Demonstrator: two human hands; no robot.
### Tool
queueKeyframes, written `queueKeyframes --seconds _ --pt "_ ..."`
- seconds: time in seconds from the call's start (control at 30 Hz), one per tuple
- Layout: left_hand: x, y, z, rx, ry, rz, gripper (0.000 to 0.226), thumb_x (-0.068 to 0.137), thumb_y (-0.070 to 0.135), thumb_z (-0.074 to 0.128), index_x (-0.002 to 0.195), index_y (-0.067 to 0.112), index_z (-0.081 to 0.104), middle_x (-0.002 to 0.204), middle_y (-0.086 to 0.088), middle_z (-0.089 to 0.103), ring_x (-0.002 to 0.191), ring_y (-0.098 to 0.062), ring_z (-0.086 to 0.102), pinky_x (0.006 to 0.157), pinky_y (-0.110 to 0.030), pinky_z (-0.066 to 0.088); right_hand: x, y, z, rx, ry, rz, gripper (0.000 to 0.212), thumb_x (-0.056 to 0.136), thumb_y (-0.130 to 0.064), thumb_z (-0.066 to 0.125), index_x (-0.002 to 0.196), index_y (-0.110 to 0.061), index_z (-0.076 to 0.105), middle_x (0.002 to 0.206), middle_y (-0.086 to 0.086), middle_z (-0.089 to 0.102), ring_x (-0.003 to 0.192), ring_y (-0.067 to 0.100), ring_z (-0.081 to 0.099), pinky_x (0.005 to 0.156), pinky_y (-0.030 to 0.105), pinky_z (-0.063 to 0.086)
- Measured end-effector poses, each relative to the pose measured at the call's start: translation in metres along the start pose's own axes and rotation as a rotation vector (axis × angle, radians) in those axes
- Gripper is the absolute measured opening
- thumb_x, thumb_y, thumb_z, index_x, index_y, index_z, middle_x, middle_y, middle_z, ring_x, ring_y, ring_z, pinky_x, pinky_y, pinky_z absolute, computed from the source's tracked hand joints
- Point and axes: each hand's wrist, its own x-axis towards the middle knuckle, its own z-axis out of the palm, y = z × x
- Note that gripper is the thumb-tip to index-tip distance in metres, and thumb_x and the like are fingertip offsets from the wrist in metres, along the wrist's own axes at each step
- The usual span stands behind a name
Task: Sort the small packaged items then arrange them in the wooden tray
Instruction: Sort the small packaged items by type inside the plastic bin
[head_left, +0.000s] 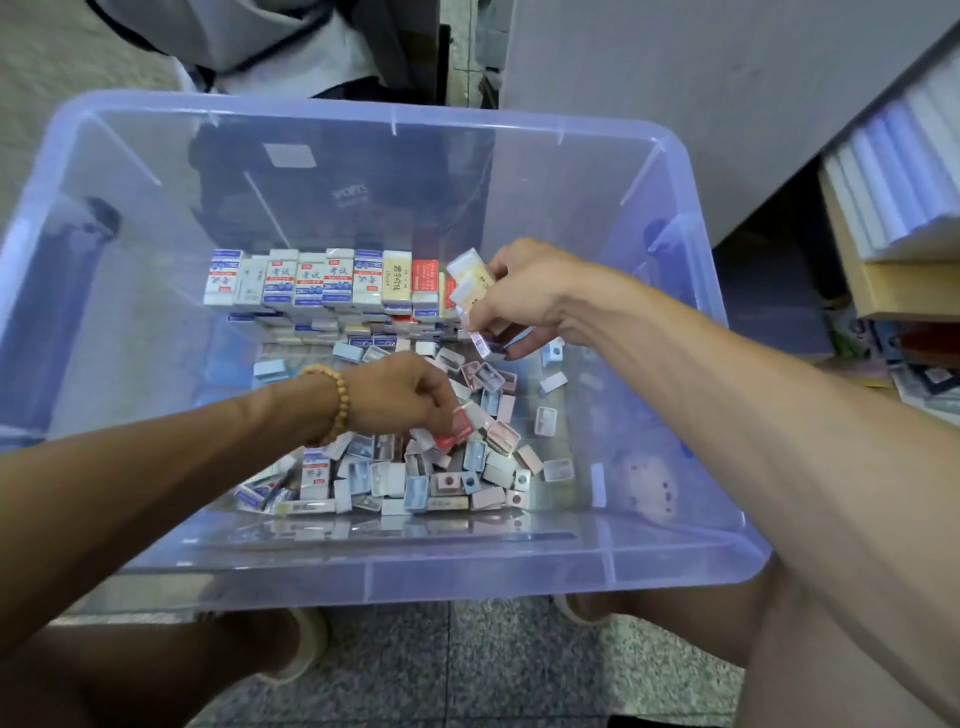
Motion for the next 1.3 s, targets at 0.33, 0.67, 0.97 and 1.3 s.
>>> queueKeyframes --seconds 0.33,0.67,0.97,1.3 --pt "-0.069 -0.01 -0.047 -0.368 0.397 -0.148 0.01 0.083 0.014 0.074 0.08 0.007 0.068 0.072 -0.008 0.069 0.063 -0.016 0.059 0.06 -0.029 0.055 0.011 -0.037 0.027 0.269 0.106 -0.113 0.028 0.081 -0.003 0.077 0.081 -0.015 0.051 0.091 0.015 0.067 0.069 0.022 0.063 0.073 0.048 0.06" --pt "-0.162 -0.031 -0.04 -0.641 0.677 -0.17 0.016 0.089 0.014 0.066 0.098 0.007 0.055 0.061 -0.005 0.064 0.066 -0.025 0.058 0.057 -0.031 0.057 0.037 -0.091 0.102 0.302 0.071 -0.147 0.025 0.077 -0.007 0.079 0.074 -0.013 0.055 0.08 0.013 0.066 0.065 0.024 0.062 0.065 0.046 0.062" --pt "-0.162 -0.039 -0.035 -0.552 0.713 -0.192 0.027 0.093 0.019 0.063 0.117 0.014 0.052 0.057 0.006 0.06 0.058 -0.02 0.06 0.076 -0.05 0.058 0.068 -0.113 0.149 0.304 0.254 -0.069 0.049 0.046 -0.038 0.073 0.083 -0.007 0.072 0.08 0.013 0.074 0.071 0.031 0.072 0.066 0.043 0.063" --pt "-0.156 -0.043 -0.038 -0.607 0.668 -0.181 0.025 0.093 0.023 0.063 0.115 0.017 0.054 0.056 0.01 0.064 0.061 -0.018 0.062 0.081 -0.059 0.055 0.069 -0.108 0.152 0.276 0.37 -0.124 0.029 0.066 -0.031 0.086 0.068 -0.017 0.06 0.078 0.012 0.072 0.077 0.035 0.071 0.07 0.048 0.061"
